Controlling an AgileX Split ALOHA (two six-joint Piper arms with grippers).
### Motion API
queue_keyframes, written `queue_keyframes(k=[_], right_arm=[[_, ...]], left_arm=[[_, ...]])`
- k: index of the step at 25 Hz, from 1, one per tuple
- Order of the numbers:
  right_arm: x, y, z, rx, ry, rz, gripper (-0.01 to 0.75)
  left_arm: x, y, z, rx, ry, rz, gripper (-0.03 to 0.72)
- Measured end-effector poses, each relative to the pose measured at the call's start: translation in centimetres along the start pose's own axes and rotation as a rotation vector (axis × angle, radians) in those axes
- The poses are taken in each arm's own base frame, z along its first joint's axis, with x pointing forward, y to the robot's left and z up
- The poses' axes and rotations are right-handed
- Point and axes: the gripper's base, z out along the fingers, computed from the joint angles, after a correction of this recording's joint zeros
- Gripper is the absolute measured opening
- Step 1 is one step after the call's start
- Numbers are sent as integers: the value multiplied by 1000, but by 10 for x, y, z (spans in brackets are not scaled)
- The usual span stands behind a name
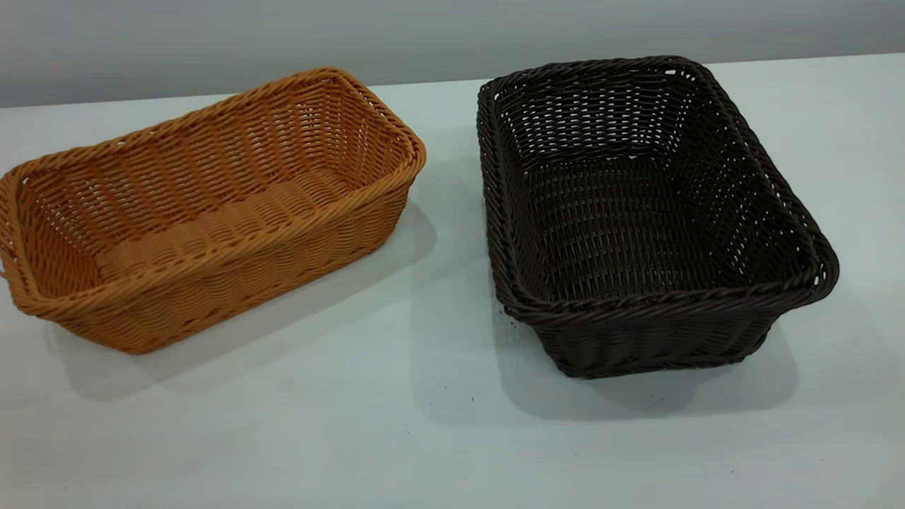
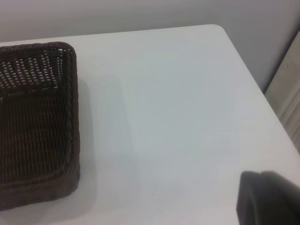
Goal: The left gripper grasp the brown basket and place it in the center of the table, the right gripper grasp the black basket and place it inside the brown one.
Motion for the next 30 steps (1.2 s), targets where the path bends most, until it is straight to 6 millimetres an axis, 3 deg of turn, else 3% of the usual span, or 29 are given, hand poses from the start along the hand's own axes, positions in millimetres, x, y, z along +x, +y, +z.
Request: queue_keyframes(k=[10, 30], right_arm=[[-1, 3, 0, -33, -14, 30, 0], [-1, 3, 0, -32, -14, 27, 0]], left_arm=[[-12, -7, -2, 75, -123, -38, -1], [-13, -6, 0, 81, -105, -43, -1]])
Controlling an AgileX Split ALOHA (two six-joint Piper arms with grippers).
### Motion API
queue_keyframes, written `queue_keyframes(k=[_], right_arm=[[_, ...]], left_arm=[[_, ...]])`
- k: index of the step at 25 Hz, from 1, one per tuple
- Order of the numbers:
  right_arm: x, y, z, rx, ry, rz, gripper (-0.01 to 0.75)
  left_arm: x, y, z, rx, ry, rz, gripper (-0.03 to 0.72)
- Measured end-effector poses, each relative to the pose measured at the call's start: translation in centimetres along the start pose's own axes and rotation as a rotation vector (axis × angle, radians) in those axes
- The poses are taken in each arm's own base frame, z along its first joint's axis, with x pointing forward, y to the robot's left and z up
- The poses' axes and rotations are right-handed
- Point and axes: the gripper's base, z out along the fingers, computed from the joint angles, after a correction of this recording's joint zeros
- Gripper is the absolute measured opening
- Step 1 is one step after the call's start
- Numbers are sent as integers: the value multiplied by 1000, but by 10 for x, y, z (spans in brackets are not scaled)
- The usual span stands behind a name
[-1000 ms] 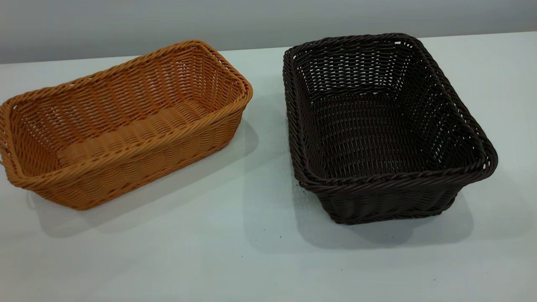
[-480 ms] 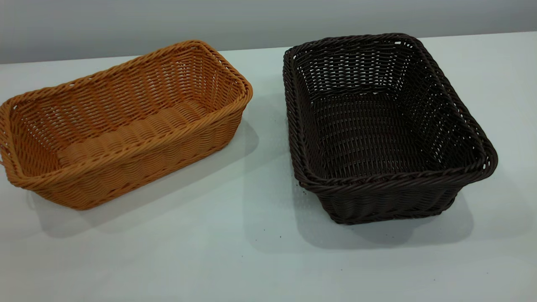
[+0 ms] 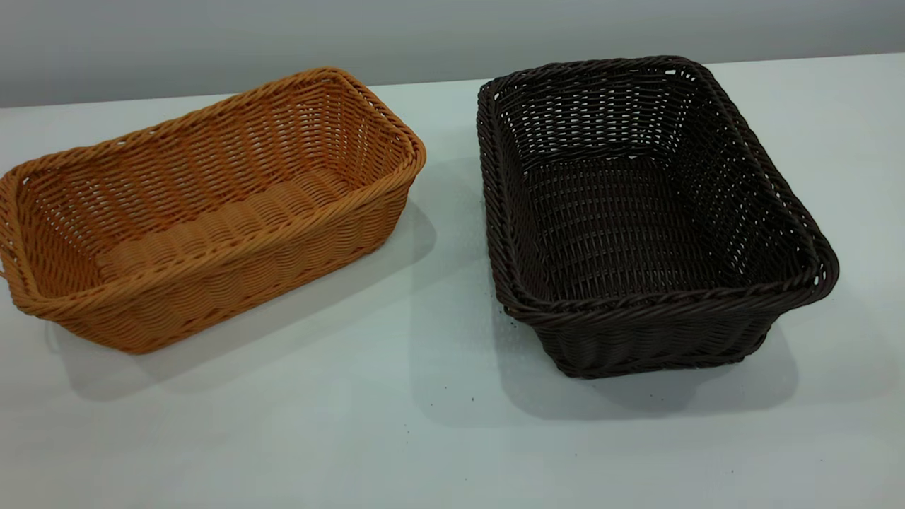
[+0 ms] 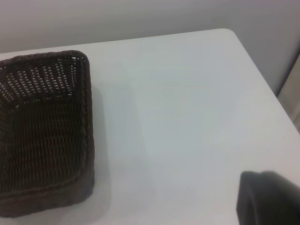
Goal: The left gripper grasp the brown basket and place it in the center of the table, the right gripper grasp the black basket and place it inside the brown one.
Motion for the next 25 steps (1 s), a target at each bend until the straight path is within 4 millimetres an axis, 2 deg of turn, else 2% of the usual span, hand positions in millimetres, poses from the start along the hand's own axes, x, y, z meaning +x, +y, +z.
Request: queue_keyframes(k=[11, 15, 20, 25], right_arm=[[0, 0, 0, 0, 0, 0, 0], [-1, 0, -1, -10, -4, -13, 0], [-10, 3, -8, -25, -29, -54, 0], [-23, 6, 2, -81, 27, -10, 0]], left_arm=[[0, 0, 0, 0, 1, 0, -1], [0, 1, 4, 9, 60, -10, -1], [-5, 4, 12, 16, 130, -16, -1], [-15, 5, 15, 19, 145, 15, -1]])
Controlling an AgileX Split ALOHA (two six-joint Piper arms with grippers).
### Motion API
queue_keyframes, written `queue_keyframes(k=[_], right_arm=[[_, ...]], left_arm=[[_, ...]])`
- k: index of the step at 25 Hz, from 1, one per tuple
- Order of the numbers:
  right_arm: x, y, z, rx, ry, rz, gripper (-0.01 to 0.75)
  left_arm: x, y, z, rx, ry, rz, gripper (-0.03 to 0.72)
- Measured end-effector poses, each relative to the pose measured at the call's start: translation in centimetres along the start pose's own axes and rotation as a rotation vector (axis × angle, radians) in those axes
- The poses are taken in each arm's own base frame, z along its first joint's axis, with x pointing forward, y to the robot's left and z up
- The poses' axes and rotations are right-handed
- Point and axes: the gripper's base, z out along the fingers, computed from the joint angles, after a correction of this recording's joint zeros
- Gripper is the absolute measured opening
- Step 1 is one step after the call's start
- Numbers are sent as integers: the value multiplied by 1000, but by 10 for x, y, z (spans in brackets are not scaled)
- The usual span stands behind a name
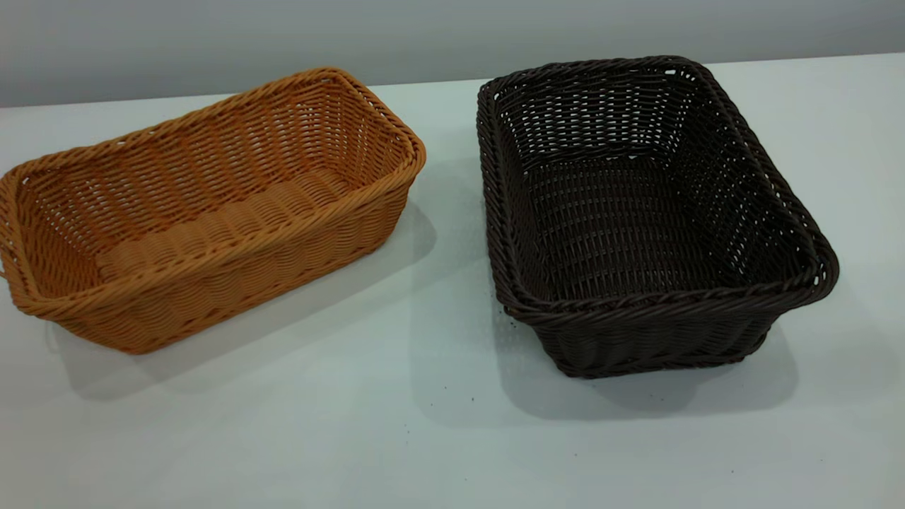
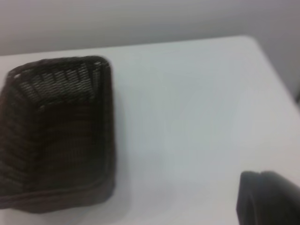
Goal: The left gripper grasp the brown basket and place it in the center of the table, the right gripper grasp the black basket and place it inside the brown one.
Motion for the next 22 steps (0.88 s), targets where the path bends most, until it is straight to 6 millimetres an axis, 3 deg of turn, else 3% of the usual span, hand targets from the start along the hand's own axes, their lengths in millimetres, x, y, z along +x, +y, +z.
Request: queue_keyframes(k=[8, 14, 19, 22], right_arm=[[-25, -1, 31, -78, 58, 32, 7], [-37, 6, 57, -236, 118, -16, 147], [-44, 10, 81, -348, 185, 54, 295], [-46, 12, 94, -408, 241, 146, 347]], left_arm=[[-29, 3, -4, 0, 0, 85, -1], [-45, 2, 10, 81, 4, 181, 1], [-61, 3, 29, 162, -10, 248, 107], [-71, 7, 45, 183, 1, 286, 232]])
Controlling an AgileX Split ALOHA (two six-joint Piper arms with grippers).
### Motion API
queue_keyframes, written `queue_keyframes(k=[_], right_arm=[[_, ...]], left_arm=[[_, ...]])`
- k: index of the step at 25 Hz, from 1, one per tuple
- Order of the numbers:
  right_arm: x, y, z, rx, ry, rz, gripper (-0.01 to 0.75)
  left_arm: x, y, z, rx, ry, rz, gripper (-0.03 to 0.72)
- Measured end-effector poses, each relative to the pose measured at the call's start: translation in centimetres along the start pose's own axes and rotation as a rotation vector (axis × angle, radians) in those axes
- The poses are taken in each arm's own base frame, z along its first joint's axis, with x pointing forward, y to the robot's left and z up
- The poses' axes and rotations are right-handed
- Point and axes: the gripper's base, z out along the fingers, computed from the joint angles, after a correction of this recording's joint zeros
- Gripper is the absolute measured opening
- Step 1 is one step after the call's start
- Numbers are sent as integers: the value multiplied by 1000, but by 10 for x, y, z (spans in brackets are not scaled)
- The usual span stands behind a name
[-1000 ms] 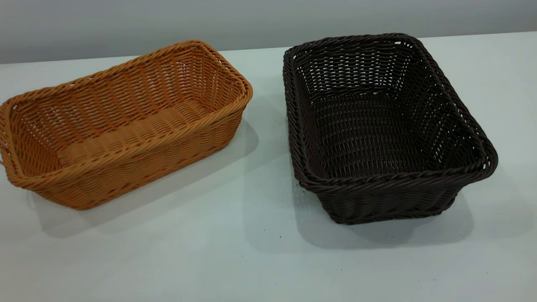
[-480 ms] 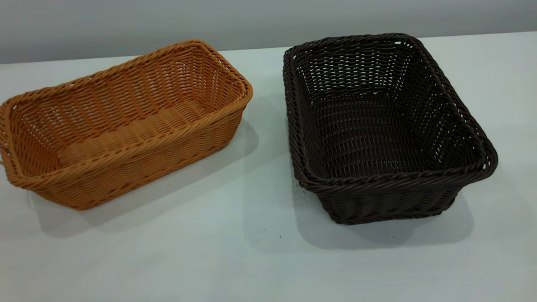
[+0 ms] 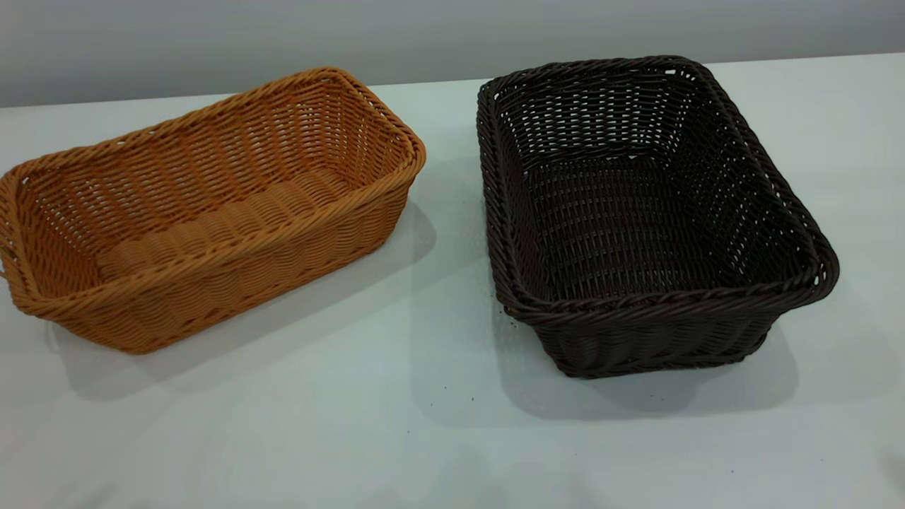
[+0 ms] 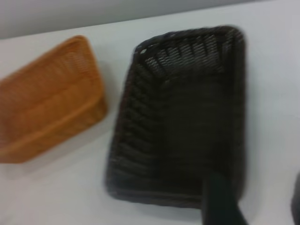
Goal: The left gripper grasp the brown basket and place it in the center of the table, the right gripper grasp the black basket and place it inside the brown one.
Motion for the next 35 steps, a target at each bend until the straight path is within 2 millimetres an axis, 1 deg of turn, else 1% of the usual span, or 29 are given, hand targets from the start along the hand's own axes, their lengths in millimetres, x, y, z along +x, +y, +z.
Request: queue_keyframes(k=[3, 6, 8, 12, 15, 19, 23, 30, 35], right_arm=[[-5, 2, 13, -92, 38, 69, 362], [-9, 0, 28, -143, 81, 152, 363], [-11, -7, 40, -138, 115, 244, 363], [-12, -20, 62, -134, 189, 424, 364], [-13, -26, 76, -159, 234, 571, 364], [-11, -28, 91, -186, 276, 761, 364], [4, -18, 105, -154, 325, 893, 364], [33, 11, 124, -49, 352, 1015, 364], [54, 28, 142, 18, 400, 1033, 364]], left_arm=[[-3, 12, 17, 5, 47, 16, 344], [-5, 26, 35, 0, 89, -5, 412], [-5, 35, 48, -14, 115, -28, 430], [-5, 52, 69, -57, 142, -67, 437], [-4, 59, 79, -69, 159, -90, 437], [-5, 63, 81, -97, 142, -92, 437], [-8, 63, 81, -102, 110, -125, 437], [-9, 64, 81, -114, 96, -132, 437], [-9, 64, 81, -115, 95, -133, 437]])
